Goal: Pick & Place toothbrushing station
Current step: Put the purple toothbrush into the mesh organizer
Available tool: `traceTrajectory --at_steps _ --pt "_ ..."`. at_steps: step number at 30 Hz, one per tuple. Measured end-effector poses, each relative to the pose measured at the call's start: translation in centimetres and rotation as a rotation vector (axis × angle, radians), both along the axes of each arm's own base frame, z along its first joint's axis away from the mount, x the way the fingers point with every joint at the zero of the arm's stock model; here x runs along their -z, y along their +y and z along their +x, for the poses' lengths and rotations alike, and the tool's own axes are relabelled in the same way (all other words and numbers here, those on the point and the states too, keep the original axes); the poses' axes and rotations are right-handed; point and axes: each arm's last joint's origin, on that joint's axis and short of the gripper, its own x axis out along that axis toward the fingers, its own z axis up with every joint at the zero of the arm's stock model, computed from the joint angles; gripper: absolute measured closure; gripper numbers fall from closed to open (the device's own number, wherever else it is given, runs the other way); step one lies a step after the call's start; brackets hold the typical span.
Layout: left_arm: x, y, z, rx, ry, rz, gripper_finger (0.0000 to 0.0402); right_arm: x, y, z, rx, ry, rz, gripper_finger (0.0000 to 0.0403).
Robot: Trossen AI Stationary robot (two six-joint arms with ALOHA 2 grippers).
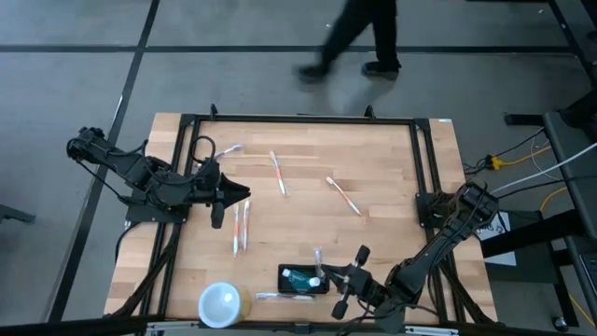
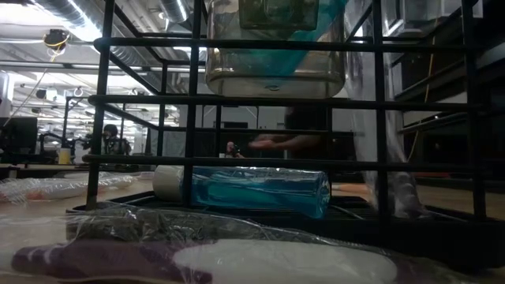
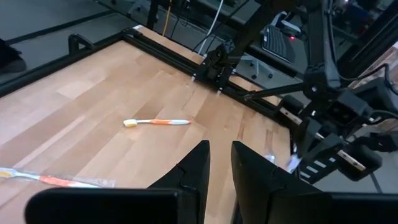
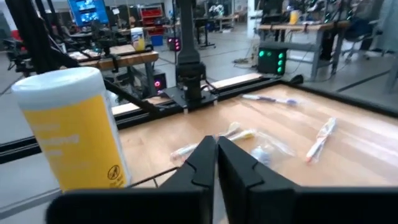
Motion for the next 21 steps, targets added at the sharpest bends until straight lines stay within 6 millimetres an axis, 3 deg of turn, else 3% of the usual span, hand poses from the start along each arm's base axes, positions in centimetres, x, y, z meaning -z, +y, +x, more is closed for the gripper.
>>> traceTrajectory --at_steps 12,14,21 --pt "0.0 -0.9 -0.4 0.05 -0.002 0.004 0.0341 -0.1 -1.0 0.9 0.015 -0.007 0.058 0.0205" --pt "-0.1 -1.1 -0.6 0.067 -0.003 0.011 0.0341 -1.2 -1.3 0.6 0.027 -0.04 0.091 0.0185" --pt "-0.3 -1.5 -1.3 0.119 -0.012 0.031 0.0341 -8.3 -3.0 -1.0 0.044 -0.144 0.096 0.0151"
